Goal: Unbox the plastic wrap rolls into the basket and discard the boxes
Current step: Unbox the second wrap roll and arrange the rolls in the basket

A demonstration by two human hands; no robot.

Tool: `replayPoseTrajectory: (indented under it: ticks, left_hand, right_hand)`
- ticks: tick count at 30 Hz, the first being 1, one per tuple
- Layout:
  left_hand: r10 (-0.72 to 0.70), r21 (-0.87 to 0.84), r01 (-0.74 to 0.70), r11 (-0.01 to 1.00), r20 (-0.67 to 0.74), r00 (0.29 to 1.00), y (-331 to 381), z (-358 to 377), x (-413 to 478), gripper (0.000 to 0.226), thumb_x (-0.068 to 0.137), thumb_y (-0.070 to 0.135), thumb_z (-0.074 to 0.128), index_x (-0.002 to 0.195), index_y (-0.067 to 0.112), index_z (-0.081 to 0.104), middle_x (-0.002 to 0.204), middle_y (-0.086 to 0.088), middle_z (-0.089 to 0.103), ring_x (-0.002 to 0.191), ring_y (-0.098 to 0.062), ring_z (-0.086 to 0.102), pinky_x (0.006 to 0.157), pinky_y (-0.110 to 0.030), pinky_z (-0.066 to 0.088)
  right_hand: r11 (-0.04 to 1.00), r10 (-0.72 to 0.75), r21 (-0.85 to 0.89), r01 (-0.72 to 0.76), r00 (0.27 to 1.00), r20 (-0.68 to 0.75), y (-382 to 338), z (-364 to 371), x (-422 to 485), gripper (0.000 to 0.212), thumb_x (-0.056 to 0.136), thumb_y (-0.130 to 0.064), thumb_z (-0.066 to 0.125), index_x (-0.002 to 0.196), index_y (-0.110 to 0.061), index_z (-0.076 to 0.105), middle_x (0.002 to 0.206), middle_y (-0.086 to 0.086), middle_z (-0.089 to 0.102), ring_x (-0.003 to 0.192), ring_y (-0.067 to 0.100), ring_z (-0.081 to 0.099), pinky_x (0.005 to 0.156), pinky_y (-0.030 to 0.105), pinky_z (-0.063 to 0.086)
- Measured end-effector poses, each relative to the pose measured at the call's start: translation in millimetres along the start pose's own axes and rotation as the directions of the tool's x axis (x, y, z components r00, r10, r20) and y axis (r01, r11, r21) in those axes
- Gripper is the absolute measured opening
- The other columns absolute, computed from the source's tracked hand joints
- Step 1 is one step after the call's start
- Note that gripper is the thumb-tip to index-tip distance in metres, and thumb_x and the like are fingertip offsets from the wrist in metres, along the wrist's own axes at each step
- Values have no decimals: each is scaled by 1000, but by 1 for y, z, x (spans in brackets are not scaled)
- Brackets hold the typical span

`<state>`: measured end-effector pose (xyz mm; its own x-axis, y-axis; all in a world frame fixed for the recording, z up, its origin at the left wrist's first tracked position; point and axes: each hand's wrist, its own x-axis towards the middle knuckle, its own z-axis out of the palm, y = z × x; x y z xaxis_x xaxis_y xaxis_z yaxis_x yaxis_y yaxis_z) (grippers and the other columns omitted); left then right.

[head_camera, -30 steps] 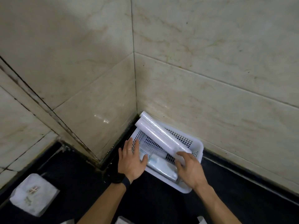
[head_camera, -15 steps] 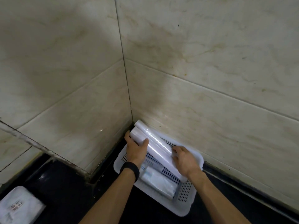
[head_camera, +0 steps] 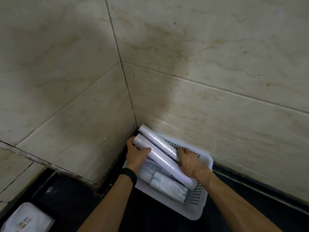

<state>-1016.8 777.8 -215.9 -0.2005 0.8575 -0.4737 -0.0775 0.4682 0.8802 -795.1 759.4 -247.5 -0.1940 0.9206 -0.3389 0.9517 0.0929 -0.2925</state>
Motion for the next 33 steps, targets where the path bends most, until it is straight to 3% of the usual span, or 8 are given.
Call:
replayPoseTrajectory:
  ticks: [4,7,14,18,25,28,30,33]
  left_hand:
    - [5,-39,-5,999,-1,1000,5,0,2,77,84,-4,71,146,18,30,138,-12,52,119,-27,57,105,-49,47]
    - [42,-24,-42,999,4,999,10,12,6,73,85,-3,69,143,17,29,139,-15,51,122,-29,55,106,-50,46]
    - [-31,-93,42,995,117,993,30,26,22,52,98,0,54,146,12,37,144,-17,47,122,-33,56,102,-49,49]
    - [-78,62,67,996,200,977,35,5,38,36,103,19,51,138,8,50,136,-18,56,118,-32,59,99,-43,52]
    - [-67,209,14,978,249,966,34,0,44,35,101,35,54,129,14,59,111,-13,70,94,-18,69,67,-23,56]
    - [-45,229,-14,973,248,968,34,1,47,33,101,30,55,129,12,58,113,-16,69,94,-20,70,71,-25,57]
    - [-45,172,8,985,217,975,28,-12,48,32,100,22,58,130,11,57,112,-18,68,94,-22,70,64,-21,58]
    - [-70,57,59,997,220,973,24,-7,45,32,98,10,59,130,5,54,115,-20,66,96,-24,70,67,-22,60]
  right_hand:
    - [986,-67,128,111,949,-308,0,-19,-33,55,94,-9,54,146,-8,36,131,15,52,97,31,58,74,27,39]
    - [970,-82,176,171,903,-422,2,-38,-61,52,98,-19,53,147,-18,34,130,8,51,100,26,57,83,35,51]
    - [982,-67,149,115,954,-294,3,-35,-79,56,101,-23,50,152,-16,31,139,9,51,117,27,51,96,34,43]
    - [981,-59,163,103,965,-254,-4,-23,-71,56,100,-17,50,152,-14,31,140,8,51,121,24,48,102,33,41]
    - [985,-5,167,46,972,-237,3,-20,-67,57,99,-17,51,153,-17,30,138,7,52,117,24,51,99,36,45]
    - [979,24,202,29,966,-257,5,-22,-65,54,99,-15,49,151,-14,32,136,8,54,115,24,52,96,35,46]
    - [981,-1,189,52,966,-259,-2,-24,-59,52,99,-14,50,149,-13,35,133,7,56,113,24,54,93,33,46]
    - [979,-18,192,65,971,-237,1,-25,-60,53,97,-16,54,148,-16,38,129,5,58,111,22,55,92,33,47]
